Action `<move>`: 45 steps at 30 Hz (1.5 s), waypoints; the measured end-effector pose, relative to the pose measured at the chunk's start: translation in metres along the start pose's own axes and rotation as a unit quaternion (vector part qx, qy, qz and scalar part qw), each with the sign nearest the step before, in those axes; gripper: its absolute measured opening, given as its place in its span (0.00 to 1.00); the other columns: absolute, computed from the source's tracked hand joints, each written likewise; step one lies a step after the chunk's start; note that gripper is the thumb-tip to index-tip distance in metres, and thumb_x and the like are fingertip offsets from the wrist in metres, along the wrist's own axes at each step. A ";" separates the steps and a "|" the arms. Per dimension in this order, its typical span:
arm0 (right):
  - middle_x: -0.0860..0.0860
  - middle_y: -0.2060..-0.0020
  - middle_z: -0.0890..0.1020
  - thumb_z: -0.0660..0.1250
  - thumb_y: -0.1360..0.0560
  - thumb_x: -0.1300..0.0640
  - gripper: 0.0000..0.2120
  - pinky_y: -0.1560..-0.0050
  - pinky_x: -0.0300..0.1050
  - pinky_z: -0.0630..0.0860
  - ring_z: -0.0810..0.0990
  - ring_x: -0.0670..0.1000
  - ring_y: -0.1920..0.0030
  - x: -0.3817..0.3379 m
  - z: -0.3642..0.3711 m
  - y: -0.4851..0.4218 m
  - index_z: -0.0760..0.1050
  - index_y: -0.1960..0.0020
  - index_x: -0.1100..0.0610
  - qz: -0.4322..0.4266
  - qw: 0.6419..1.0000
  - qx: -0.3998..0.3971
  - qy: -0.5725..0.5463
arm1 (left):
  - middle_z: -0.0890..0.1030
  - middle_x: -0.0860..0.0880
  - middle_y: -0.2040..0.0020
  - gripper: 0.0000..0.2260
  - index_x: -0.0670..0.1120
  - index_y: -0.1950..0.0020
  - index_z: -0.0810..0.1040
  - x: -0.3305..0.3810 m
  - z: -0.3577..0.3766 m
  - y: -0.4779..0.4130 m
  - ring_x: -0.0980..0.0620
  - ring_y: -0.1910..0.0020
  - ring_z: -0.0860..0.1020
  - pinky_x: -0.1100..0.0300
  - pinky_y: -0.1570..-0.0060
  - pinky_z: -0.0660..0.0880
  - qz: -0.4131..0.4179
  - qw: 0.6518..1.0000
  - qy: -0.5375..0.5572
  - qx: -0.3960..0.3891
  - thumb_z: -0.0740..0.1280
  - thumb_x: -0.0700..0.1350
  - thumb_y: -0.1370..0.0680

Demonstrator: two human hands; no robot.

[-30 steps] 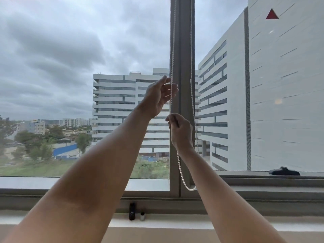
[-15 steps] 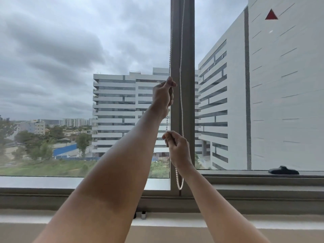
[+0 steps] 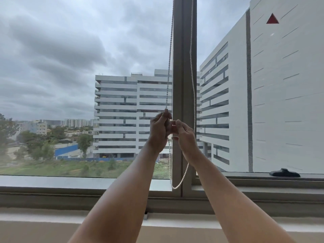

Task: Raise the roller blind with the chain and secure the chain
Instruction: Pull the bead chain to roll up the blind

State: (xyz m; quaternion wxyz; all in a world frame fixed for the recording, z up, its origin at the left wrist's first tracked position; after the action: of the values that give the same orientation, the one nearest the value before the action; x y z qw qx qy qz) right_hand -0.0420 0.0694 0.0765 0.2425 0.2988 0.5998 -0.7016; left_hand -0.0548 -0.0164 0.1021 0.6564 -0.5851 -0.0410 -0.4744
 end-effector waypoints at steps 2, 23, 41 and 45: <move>0.48 0.63 0.80 0.53 0.20 0.54 0.14 0.63 0.36 0.72 0.78 0.45 0.62 -0.018 0.001 -0.010 0.76 0.52 0.57 -0.013 1.000 -0.001 -0.011 | 0.64 0.57 0.82 0.15 0.46 0.66 0.70 -0.015 -0.008 0.011 0.62 0.84 0.58 0.69 0.86 0.56 -0.017 1.000 0.000 0.014 0.55 0.44 0.19; 0.45 0.70 0.72 0.56 0.21 0.60 0.11 0.70 0.34 0.64 0.68 0.42 0.68 -0.120 -0.006 -0.057 0.76 0.57 0.58 -0.110 0.974 0.174 0.090 | 0.62 0.57 0.81 0.24 0.51 0.75 0.73 -0.038 0.039 0.046 0.62 0.83 0.58 0.70 0.83 0.53 -0.065 0.995 0.046 -0.059 0.54 0.46 0.19; 0.46 0.69 0.76 0.60 0.22 0.61 0.09 0.63 0.33 0.72 0.74 0.42 0.67 -0.070 -0.004 -0.022 0.78 0.57 0.59 -0.108 0.983 0.127 0.079 | 0.79 0.44 0.49 0.21 0.38 0.35 0.70 0.020 0.005 -0.012 0.49 0.50 0.77 0.58 0.44 0.72 -0.088 0.996 0.007 -0.006 0.51 0.51 0.19; 0.47 0.70 0.75 0.60 0.23 0.62 0.10 0.71 0.33 0.66 0.68 0.42 0.71 -0.050 -0.005 -0.007 0.79 0.56 0.61 -0.093 0.987 0.101 0.086 | 0.79 0.44 0.51 0.18 0.37 0.36 0.70 0.046 0.016 -0.027 0.47 0.49 0.77 0.59 0.47 0.74 -0.062 0.998 -0.012 0.000 0.53 0.48 0.18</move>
State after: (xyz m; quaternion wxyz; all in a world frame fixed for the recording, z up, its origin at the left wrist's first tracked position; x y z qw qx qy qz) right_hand -0.0109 0.0747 0.1162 0.0927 0.3239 0.5691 -0.7501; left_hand -0.0395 -0.0262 0.1555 0.6251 -0.5868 -0.0853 -0.5076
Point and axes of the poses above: each hand's wrist, its own y-axis away from the middle knuckle, its own z-axis out of the palm, x = y × z, the point moved 8 cm from there along -y, towards the middle knuckle
